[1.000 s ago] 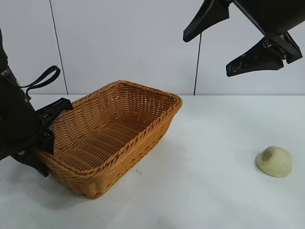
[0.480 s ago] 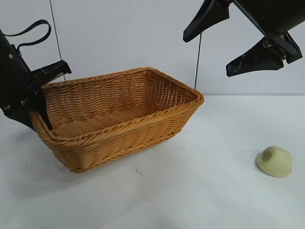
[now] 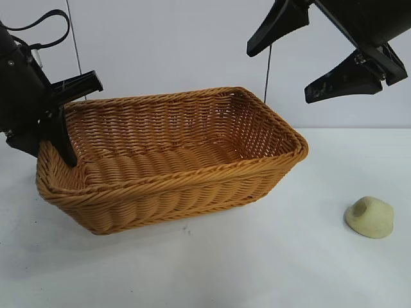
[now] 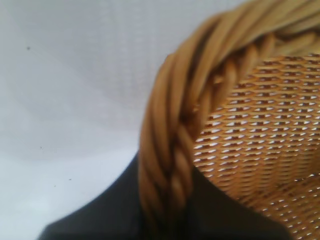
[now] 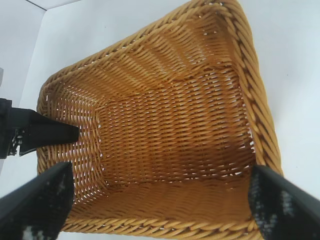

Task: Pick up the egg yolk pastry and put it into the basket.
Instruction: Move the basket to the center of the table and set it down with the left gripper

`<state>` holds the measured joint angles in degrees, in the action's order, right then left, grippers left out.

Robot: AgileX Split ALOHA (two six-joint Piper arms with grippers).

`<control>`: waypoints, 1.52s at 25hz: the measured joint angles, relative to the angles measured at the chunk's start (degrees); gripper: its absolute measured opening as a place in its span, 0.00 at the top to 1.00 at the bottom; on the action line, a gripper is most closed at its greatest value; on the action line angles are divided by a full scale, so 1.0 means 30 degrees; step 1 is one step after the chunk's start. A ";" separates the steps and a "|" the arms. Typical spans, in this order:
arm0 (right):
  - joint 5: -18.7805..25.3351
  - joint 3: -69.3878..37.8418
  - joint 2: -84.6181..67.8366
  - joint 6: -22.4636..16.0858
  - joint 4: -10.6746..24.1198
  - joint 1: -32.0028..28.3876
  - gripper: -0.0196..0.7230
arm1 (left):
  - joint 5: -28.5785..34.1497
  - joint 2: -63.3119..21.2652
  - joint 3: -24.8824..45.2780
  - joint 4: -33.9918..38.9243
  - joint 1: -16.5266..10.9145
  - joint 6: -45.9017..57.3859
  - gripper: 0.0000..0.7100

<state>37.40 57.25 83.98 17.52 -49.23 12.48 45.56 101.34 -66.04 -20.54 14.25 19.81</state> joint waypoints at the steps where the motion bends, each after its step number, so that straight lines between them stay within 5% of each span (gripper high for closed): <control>1: 0.0000 0.0000 0.0000 0.0000 0.0000 0.0000 0.06 | 0.0000 0.0000 0.0000 0.0000 0.0000 0.0000 0.88; 10: 0.0000 0.0000 0.0000 0.0000 0.0000 0.0000 0.06 | 0.1153 0.0000 -0.0198 -0.0284 0.0000 -0.2263 0.88; 17: 0.0189 0.0000 0.0000 0.0000 0.0000 0.0000 0.06 | 0.3413 0.1613 -0.3560 -0.0328 0.0000 -0.2837 0.88; 27: 0.0330 0.0000 0.0000 0.0000 0.0000 0.0000 0.06 | 0.3319 0.5104 -0.4469 -0.0328 0.0000 -0.4837 0.89; 38: 0.0460 0.0000 0.0000 0.0000 0.0000 0.0000 0.06 | 0.1906 0.5617 -0.4469 -0.0735 0.0000 -0.5008 0.89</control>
<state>38.78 57.25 83.98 17.52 -49.23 12.48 51.28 118.19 -79.45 -22.74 14.25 4.78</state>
